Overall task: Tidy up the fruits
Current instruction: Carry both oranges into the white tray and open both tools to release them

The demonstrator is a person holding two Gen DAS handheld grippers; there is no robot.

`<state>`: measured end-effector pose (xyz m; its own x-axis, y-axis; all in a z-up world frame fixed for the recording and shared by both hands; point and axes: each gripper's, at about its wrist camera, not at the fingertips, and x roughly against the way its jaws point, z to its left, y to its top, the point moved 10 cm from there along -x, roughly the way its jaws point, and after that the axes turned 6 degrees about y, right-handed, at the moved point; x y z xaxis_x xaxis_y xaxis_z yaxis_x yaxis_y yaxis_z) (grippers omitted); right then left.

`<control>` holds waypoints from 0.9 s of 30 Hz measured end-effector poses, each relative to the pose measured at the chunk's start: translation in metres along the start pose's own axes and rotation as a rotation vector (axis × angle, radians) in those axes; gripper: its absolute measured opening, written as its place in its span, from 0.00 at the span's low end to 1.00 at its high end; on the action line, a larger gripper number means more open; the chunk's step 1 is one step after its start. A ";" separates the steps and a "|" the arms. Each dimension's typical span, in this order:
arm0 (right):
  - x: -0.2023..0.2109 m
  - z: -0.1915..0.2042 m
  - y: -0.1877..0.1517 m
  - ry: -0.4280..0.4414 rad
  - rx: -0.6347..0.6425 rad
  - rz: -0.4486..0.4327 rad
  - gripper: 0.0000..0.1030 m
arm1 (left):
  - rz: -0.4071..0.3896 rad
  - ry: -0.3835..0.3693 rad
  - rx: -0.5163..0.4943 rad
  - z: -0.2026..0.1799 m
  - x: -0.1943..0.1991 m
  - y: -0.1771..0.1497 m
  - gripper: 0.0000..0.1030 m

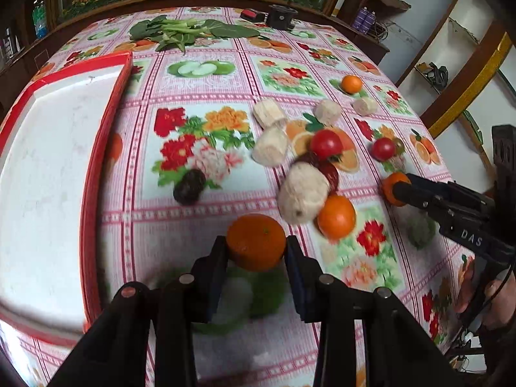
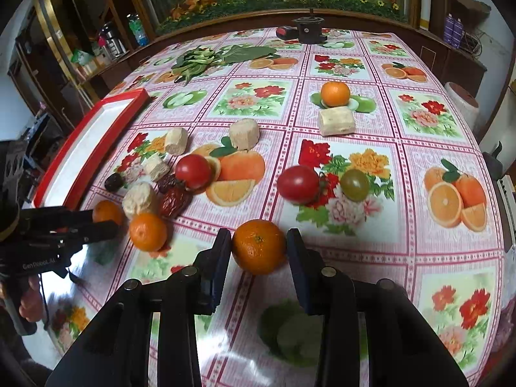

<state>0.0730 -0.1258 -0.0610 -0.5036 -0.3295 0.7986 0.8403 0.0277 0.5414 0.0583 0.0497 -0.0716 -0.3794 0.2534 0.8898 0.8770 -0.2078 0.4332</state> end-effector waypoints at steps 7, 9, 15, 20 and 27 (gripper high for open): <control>0.012 0.015 -0.010 -0.011 0.057 0.002 0.34 | 0.007 -0.033 0.045 0.000 0.011 -0.016 0.38; 0.014 0.022 -0.011 -0.003 0.066 0.002 0.34 | 0.000 -0.034 0.051 0.002 0.015 -0.018 0.38; 0.017 0.051 -0.007 0.019 0.115 -0.004 0.34 | -0.036 -0.038 0.073 0.012 0.033 -0.019 0.38; 0.013 0.086 0.005 0.055 0.168 -0.005 0.34 | -0.063 -0.032 0.118 0.035 0.050 -0.019 0.38; -0.006 0.160 0.027 0.145 0.284 0.014 0.34 | -0.108 0.027 0.197 0.088 0.073 -0.020 0.38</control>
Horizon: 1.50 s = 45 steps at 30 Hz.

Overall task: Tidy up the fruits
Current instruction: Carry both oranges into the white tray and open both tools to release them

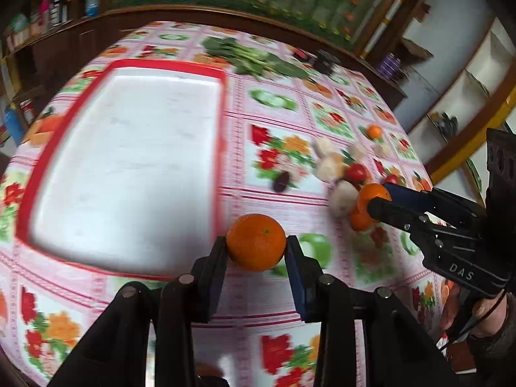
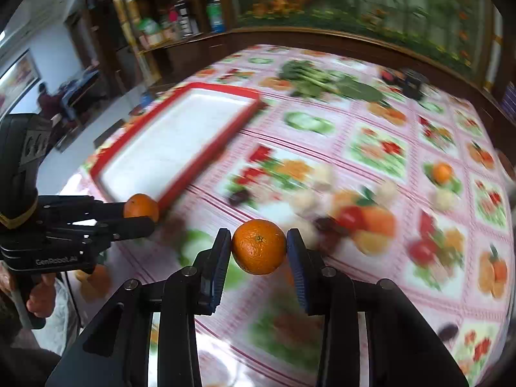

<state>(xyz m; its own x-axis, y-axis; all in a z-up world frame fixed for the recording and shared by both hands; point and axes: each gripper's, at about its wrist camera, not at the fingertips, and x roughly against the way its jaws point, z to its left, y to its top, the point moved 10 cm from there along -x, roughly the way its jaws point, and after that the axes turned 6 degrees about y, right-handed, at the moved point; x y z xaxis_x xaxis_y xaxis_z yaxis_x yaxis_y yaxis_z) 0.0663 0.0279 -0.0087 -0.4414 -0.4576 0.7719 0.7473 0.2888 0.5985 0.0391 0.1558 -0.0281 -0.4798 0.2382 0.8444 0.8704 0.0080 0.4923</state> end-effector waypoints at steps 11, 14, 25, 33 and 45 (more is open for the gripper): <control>-0.069 0.116 0.051 0.173 0.160 0.055 0.33 | -0.017 0.157 0.147 0.114 0.005 0.012 0.38; -0.094 0.140 0.053 0.222 0.161 0.091 0.33 | -0.017 0.187 0.166 0.134 0.003 0.015 0.38; -0.134 0.167 0.040 0.225 0.191 0.173 0.34 | 0.011 0.256 0.164 0.167 -0.011 0.013 0.38; -0.138 0.167 0.034 0.208 0.203 0.190 0.35 | 0.019 0.282 0.161 0.170 -0.012 0.013 0.38; -0.121 0.165 0.027 0.210 0.194 0.174 0.39 | -0.010 0.292 0.177 0.160 0.007 0.009 0.49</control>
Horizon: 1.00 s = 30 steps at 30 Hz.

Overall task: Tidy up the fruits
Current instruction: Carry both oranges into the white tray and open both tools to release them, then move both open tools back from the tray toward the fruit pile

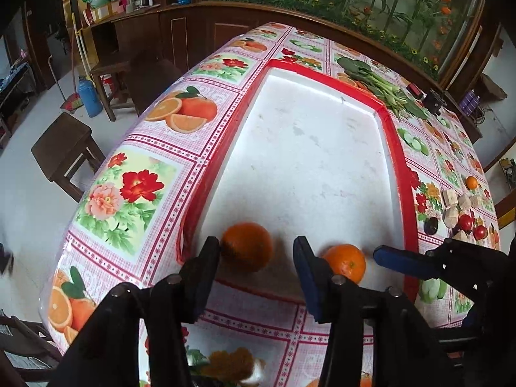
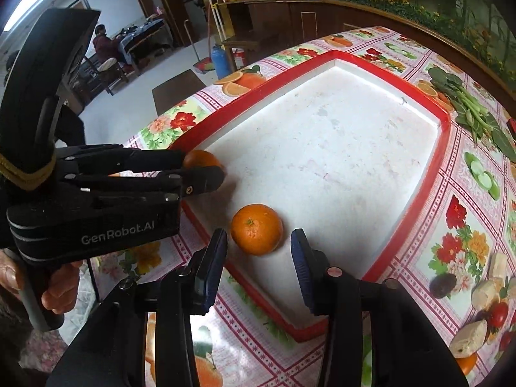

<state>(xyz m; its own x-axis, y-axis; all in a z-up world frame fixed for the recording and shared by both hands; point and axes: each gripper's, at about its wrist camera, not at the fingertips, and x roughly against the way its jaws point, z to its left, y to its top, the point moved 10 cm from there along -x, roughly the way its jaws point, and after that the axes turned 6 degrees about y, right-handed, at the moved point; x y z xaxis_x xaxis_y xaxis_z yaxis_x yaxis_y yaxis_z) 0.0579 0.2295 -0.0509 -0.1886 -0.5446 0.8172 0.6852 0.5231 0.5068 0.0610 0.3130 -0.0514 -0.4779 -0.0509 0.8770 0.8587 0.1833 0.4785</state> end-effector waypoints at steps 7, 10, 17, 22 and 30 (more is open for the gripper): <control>0.017 0.001 -0.007 0.002 -0.002 -0.021 0.39 | -0.012 0.005 -0.007 -0.012 0.014 -0.008 0.49; 0.026 0.000 -0.012 -0.004 0.000 -0.030 0.40 | -0.008 -0.002 -0.008 -0.020 0.019 -0.012 0.50; 0.051 -0.012 -0.032 -0.030 -0.036 -0.061 0.44 | -0.003 -0.021 -0.015 -0.047 0.029 -0.026 0.56; 0.071 -0.024 -0.051 -0.053 -0.080 -0.093 0.52 | -0.009 -0.024 -0.033 -0.075 0.035 -0.037 0.57; 0.089 -0.045 -0.074 -0.080 -0.127 -0.130 0.58 | 0.002 -0.018 -0.064 -0.110 0.042 -0.052 0.58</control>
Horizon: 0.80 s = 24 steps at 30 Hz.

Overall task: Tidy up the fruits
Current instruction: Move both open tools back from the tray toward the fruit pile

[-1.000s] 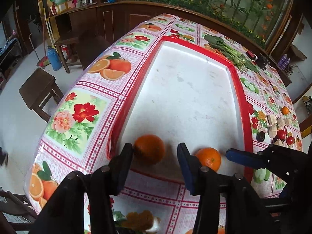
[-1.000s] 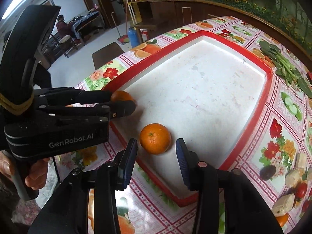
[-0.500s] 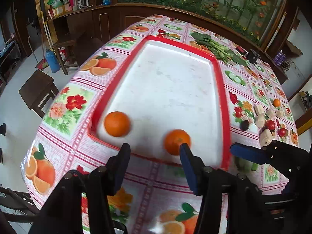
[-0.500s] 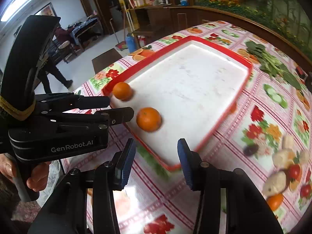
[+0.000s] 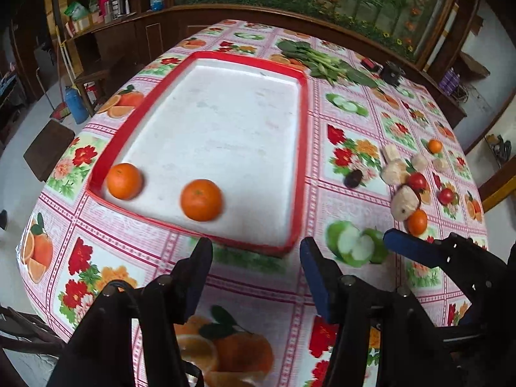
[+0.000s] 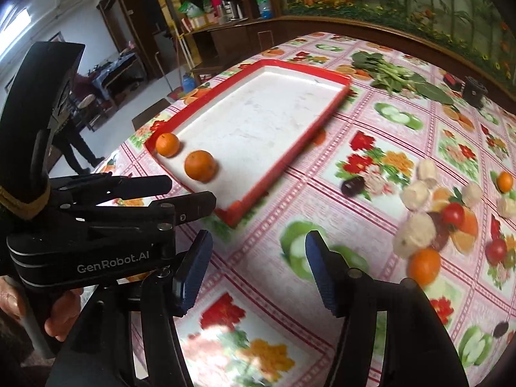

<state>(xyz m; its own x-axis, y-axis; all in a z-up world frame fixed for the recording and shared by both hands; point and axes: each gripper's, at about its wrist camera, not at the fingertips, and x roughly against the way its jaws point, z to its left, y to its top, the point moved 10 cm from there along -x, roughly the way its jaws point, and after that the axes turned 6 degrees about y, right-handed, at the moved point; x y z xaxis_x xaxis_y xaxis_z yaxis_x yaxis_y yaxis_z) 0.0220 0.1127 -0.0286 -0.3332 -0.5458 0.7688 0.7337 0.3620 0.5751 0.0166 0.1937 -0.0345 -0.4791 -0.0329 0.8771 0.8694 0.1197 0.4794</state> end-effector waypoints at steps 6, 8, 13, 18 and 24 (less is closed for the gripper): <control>0.015 -0.016 -0.010 -0.028 0.002 -0.022 0.61 | -0.002 0.002 -0.030 -0.022 0.003 -0.004 0.59; 0.020 -0.023 -0.012 -0.034 -0.008 -0.028 0.63 | 0.001 0.001 -0.036 -0.028 0.004 -0.005 0.60; 0.030 -0.038 -0.016 -0.048 -0.035 -0.043 0.66 | 0.008 0.001 -0.058 -0.041 0.003 -0.007 0.61; 0.036 -0.052 -0.020 -0.065 -0.048 -0.051 0.68 | 0.009 0.002 -0.069 -0.050 0.003 -0.007 0.61; 0.047 -0.073 -0.021 -0.080 -0.089 -0.071 0.68 | 0.016 0.005 -0.081 -0.055 0.003 -0.008 0.61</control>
<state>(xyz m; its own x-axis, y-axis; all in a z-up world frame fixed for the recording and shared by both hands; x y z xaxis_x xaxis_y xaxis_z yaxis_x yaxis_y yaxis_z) 0.0342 0.0242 -0.0254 -0.4294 -0.5044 0.7491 0.7551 0.2545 0.6042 0.0145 0.1377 -0.0343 -0.4646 -0.0366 0.8847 0.8840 0.0398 0.4659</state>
